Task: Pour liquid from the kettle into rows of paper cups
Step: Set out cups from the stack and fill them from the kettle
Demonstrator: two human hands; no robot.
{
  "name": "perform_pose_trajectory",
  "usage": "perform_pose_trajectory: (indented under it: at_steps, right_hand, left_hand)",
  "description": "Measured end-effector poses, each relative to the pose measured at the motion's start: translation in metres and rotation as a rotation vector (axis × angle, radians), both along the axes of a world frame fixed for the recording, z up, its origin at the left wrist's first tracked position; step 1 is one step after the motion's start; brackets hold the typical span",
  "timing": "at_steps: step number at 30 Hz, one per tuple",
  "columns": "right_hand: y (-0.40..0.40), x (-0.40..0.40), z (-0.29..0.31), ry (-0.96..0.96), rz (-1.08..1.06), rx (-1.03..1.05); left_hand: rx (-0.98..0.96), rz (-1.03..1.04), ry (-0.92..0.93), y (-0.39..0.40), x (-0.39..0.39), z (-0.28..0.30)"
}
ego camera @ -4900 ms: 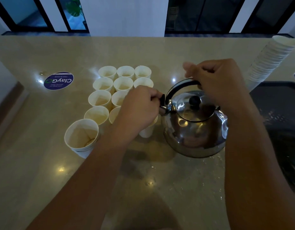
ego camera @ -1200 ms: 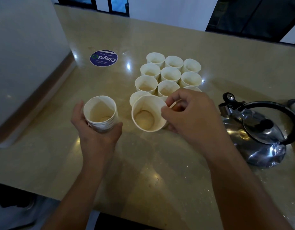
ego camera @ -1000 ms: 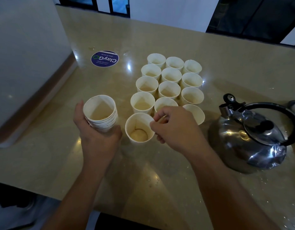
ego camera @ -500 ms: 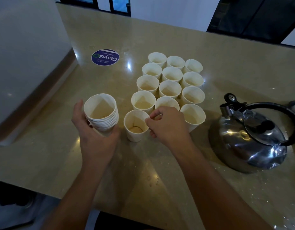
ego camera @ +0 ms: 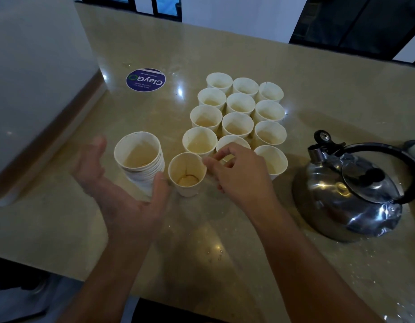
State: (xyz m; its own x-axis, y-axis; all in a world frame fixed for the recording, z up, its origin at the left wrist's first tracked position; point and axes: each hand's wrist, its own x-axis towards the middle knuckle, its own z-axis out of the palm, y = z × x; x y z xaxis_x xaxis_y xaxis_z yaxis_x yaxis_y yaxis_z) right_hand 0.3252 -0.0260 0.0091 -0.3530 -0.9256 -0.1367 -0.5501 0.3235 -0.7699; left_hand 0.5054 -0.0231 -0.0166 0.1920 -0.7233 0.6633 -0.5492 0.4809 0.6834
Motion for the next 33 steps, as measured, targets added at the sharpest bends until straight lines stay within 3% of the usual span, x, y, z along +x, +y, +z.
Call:
perform_pose_trajectory:
  at_steps: [4, 7, 13, 18, 25, 33]
  right_hand:
    - [0.017, -0.025, 0.019, -0.021, -0.102, -0.177]
    - [0.031, -0.057, 0.036, 0.006, -0.219, -0.306]
    - [0.053, -0.114, 0.059, 0.073, -0.436, -0.519]
    - [0.07, -0.147, 0.062, 0.059, -0.536, -0.652]
    - [0.08, -0.187, 0.047, 0.177, -0.536, -0.363]
    - [0.083, -0.2, 0.037, 0.118, -0.5, -0.293]
  left_hand:
    - [-0.188, -0.209, 0.054, 0.007, -0.027, 0.032]
    - [-0.198, -0.394, 0.036, 0.008, -0.058, 0.045]
    - [-0.089, -0.69, -0.05, 0.003, -0.146, 0.059]
    - [0.187, -0.859, -0.238, -0.011, -0.203, 0.07]
    - [0.393, -0.791, -0.585, -0.027, -0.249, 0.068]
    - [0.406, -0.823, -0.624, -0.02, -0.262, 0.057]
